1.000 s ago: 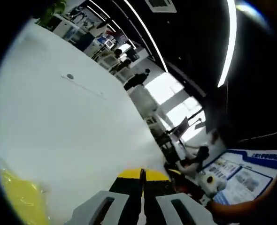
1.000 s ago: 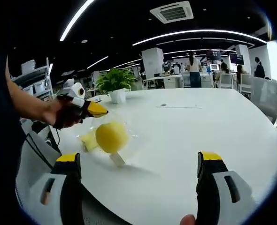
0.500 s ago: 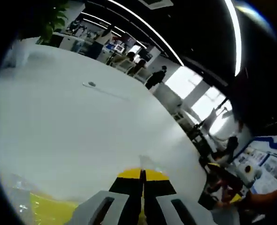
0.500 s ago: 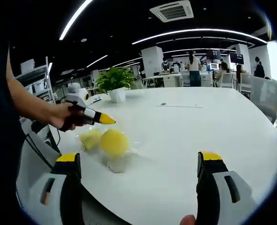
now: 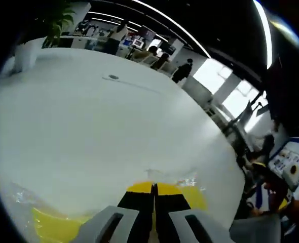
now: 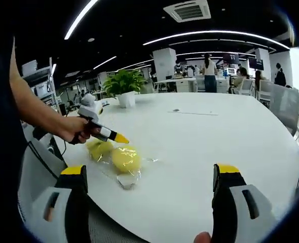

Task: Compare the silicone blocks by pressing each to a similar depth, holding the contact briefly, and releasing to observe deformation and rebound differences across the visible hardness samples.

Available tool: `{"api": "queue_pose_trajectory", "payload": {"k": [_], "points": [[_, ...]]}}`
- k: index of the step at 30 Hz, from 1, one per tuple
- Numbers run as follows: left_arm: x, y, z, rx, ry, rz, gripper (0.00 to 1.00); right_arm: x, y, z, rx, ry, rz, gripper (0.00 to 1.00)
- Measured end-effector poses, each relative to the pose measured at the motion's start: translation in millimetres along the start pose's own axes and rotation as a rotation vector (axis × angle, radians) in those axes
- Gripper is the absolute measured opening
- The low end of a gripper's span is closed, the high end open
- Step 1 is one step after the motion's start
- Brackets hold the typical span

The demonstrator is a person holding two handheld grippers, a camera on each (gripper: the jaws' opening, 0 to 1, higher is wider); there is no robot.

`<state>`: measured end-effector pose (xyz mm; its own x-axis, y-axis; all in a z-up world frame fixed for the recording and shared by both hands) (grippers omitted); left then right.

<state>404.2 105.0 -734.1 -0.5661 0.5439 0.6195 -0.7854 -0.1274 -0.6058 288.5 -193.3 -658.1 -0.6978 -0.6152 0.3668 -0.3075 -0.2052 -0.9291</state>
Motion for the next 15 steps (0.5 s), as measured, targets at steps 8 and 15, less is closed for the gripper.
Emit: {"api": "queue_pose_trajectory", "payload": {"k": [8,15], "points": [[-2.7,-0.4,4.1,0.018,0.009,-0.03,0.0,-0.5,0.8,-2.2,-0.009,-0.007,0.006,0.96],[13.5,-23.6,14.7,-0.206,0.062,0.105,0.54,-2.5,-3.5,-2.0,-0.003,-0.007,0.02,0.96]]}}
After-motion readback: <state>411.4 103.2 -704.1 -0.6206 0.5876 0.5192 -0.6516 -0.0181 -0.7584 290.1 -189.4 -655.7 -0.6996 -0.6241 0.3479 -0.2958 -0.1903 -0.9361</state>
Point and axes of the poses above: the point that each gripper's makers call its tool centre point, and the gripper's own axes: x roughly backward along the fingers, z roughly to its right, y roughly out of its underside, the point moved 9 cm from there along x, roughly backward along the fingers, and after that the axes turned 7 degrees about x, right-handed, at the moved point
